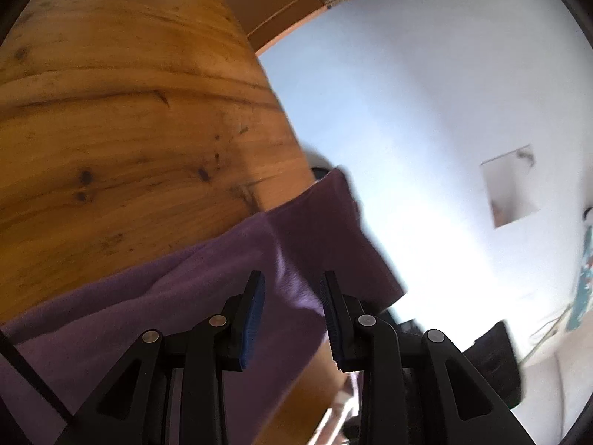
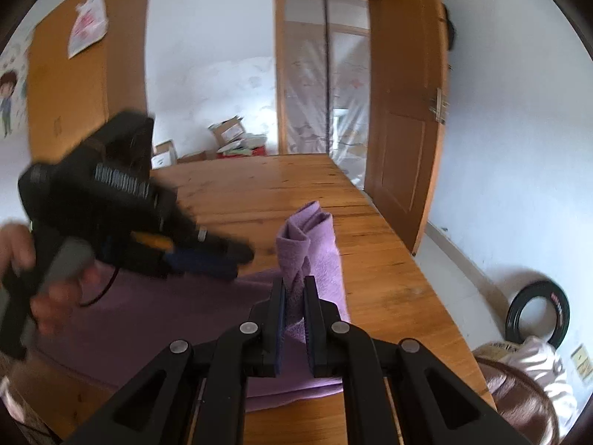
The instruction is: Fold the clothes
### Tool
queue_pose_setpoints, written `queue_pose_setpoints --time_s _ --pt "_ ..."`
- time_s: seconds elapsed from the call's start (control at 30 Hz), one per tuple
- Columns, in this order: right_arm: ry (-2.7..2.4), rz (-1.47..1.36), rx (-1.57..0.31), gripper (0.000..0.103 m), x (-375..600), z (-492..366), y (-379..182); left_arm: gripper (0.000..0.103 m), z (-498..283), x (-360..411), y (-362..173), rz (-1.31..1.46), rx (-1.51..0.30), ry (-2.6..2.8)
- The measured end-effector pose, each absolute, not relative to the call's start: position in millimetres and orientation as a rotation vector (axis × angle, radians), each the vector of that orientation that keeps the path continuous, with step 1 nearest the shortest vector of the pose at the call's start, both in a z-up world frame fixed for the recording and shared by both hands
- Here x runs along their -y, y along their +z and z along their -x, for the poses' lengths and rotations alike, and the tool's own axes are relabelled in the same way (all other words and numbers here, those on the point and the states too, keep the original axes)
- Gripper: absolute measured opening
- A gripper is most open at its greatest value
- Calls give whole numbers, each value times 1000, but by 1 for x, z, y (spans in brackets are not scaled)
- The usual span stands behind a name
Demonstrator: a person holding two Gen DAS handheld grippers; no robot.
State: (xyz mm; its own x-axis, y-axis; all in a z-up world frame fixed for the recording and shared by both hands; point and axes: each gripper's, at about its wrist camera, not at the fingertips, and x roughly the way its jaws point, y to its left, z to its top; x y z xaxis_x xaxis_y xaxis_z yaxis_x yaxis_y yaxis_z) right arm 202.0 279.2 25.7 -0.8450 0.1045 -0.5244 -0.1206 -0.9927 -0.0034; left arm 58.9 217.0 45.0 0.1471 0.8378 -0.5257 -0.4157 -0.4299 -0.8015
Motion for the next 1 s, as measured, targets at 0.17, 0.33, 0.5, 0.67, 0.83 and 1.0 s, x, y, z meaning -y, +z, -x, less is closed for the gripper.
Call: queue_pose_setpoints --time_s 0.17,0.33,0.5,0.67,0.83,1.0 --pt "2924 872 33 9 -258 -199 17 54 -52 -203 44 1340 606 1395" --pt "2946 892 80 9 -246 -205 10 54 -55 -209 41 1368 579 1379" --pt "2973 892 118 9 -235 -207 12 54 -55 -217 31 1420 572 1377" --pt "3015 885 146 9 -223 -213 16 54 -57 -214 29 1444 584 1375" --pt "3050 874 180 9 -210 -220 20 43 -65 -205 35 1432 594 1407" --pt "3090 853 208 9 -196 -226 27 29 -71 -191 45 1420 595 1440"
